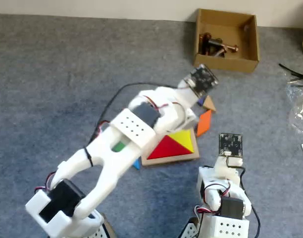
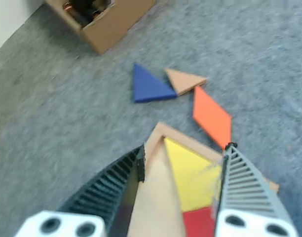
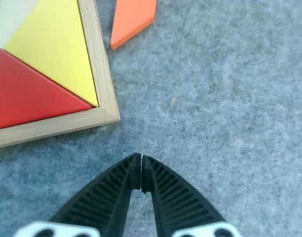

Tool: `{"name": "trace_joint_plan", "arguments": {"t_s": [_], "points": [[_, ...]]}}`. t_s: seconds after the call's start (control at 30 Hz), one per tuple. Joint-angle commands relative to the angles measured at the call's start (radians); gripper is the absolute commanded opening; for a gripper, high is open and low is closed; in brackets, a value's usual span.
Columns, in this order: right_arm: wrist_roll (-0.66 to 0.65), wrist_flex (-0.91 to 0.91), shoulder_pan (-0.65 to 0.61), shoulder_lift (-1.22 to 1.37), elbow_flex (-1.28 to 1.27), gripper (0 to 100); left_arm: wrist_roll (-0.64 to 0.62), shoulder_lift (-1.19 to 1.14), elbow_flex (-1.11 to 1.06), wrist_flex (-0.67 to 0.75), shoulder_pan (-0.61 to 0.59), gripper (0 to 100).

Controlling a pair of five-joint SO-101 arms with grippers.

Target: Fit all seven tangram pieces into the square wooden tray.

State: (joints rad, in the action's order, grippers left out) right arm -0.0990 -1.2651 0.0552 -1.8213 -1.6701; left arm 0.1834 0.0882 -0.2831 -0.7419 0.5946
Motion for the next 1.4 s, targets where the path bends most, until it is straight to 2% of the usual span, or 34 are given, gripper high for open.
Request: {"name": "trace_joint_plan", "arguments": {"t_s": [0.0, 0.23, 0.37, 0.67, 1.0, 1.37], "points": [[0.011, 0.018, -0.016, -0.015, -0.114, 0.5, 0.005, -0.019, -0.001, 0.118, 0.030, 24], [0.011, 0.018, -0.016, -0.015, -0.114, 0.5, -0.003, -0.182, 0.102, 0.144, 0.008, 24], [0.011, 0.018, -0.016, -0.015, -0.114, 0.5, -0.077, -0.237, 0.173, 0.144, 0.002, 24], [0.011, 0.018, -0.016, -0.015, -0.114, 0.5, -0.091, -0.423, 0.318, 0.143, 0.001, 24], [0.011, 0.018, -0.016, -0.015, -0.114, 0.5, -0.285, -0.486, 0.344, 0.141, 0.005, 31], [0.011, 0.018, -0.016, -0.015, -0.114, 0.5, -0.460, -0.487, 0.335, 0.143, 0.038, 32]]}}
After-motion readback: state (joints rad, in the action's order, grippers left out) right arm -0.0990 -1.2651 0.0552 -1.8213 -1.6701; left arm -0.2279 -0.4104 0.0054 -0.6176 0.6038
